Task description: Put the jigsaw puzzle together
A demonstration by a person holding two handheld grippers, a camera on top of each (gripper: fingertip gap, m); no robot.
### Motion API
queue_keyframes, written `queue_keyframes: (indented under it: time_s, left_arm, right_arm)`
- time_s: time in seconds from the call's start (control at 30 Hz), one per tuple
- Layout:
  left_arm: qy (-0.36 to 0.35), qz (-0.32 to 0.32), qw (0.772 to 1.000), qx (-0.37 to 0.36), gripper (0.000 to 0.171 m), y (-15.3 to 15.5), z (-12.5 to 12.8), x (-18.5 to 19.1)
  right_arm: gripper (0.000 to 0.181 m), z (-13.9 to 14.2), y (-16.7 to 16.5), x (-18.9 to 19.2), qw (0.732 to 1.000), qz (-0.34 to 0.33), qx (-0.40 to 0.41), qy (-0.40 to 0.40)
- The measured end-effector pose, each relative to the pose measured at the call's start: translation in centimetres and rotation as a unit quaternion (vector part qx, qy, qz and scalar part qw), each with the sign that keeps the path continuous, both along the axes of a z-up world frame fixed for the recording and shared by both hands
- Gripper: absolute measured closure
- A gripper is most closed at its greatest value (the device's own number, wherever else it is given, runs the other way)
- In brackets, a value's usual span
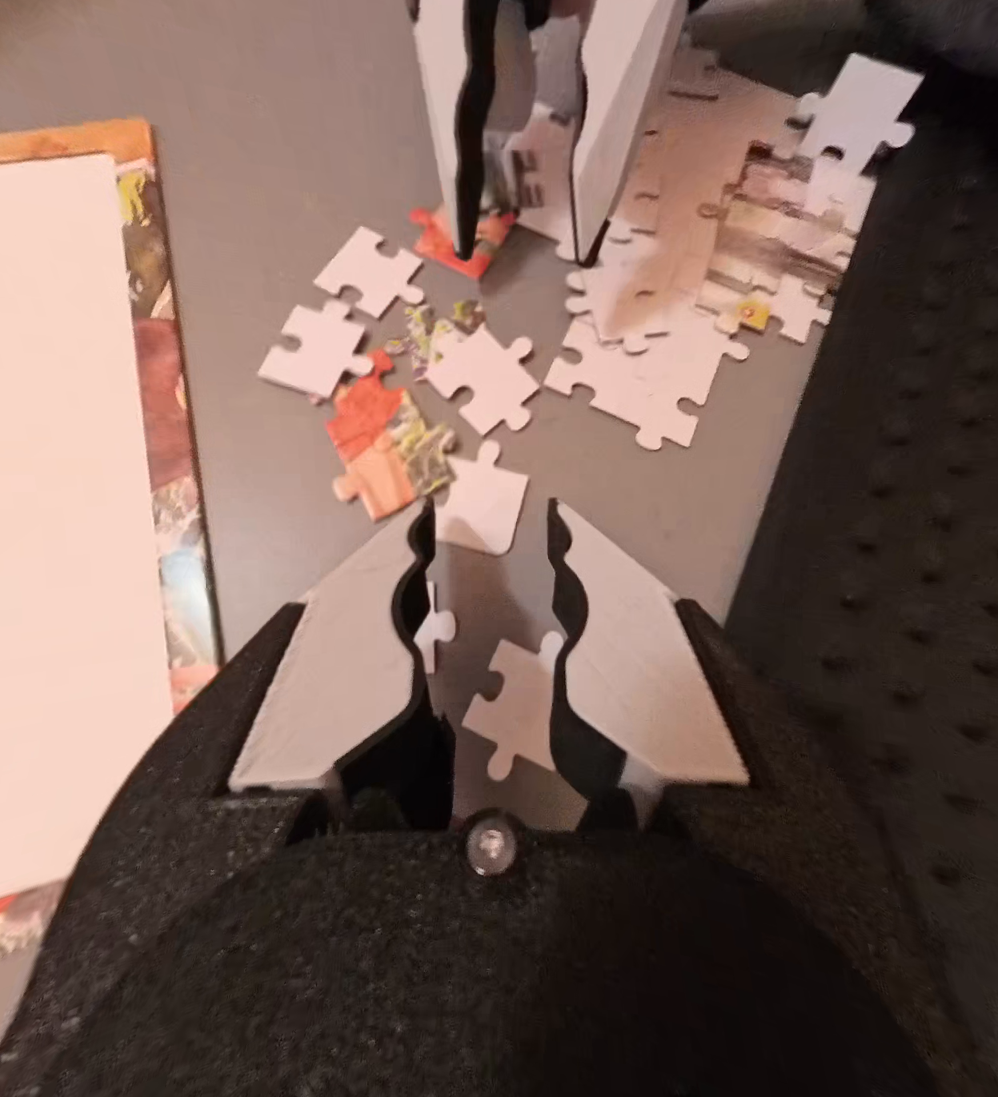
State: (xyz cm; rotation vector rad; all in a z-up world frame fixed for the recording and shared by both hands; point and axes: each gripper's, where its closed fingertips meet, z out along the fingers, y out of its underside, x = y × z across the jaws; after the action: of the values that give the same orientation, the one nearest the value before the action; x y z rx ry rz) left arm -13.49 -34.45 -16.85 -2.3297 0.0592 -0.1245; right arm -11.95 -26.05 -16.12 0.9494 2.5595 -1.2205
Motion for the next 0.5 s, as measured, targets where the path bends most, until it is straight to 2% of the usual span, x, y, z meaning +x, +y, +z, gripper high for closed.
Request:
queue_keyframes:
  time_s: [0.07,0.13,0.23,0.3,0.37,0.4,0.43,0.5]
  left_arm:
    - [0.012,-0.008,1.0,0.013,0.134,1.0,0.7,0.2]
    - [0.046,0.021,0.998,0.023,0.133,1.8,1.4,-1.7]
    - [0.077,0.046,0.996,0.009,0.122,2.5,1.5,-4.3]
    - [0.061,0.047,0.997,0.016,0.123,3.6,1.5,-5.0]
    - [0.058,0.062,0.996,0.013,0.13,5.2,1.2,-6.1]
    - [0.059,0.058,0.997,0.011,0.138,6.2,1.1,-6.1]
    - [0.056,0.033,0.998,0.006,0.137,7.1,1.0,-5.2]
    - [0.056,-0.05,0.997,-0.003,0.125,8.7,1.0,-2.1]
  right_arm:
    - [0.134,1.0,0.8,-0.1,0.999,-0.03,-0.012,0.015]
    - [0.134,1.4,2.3,-0.7,0.997,-0.062,0.004,0.047]
    - [0.132,1.5,4.2,-2.9,0.987,-0.117,0.034,0.101]
    - [0.134,0.6,4.2,-3.0,0.99,-0.105,0.049,0.085]
    - [0.144,-0.9,5.5,-2.2,0.989,-0.089,0.103,0.057]
    - [0.144,-0.9,6.7,-1.9,0.986,-0.1,0.123,0.054]
    - [0.145,-0.5,8.0,-1.5,0.984,-0.116,0.126,0.05]
    - [0.144,0.5,10.4,0.5,0.984,-0.148,0.101,0.004]
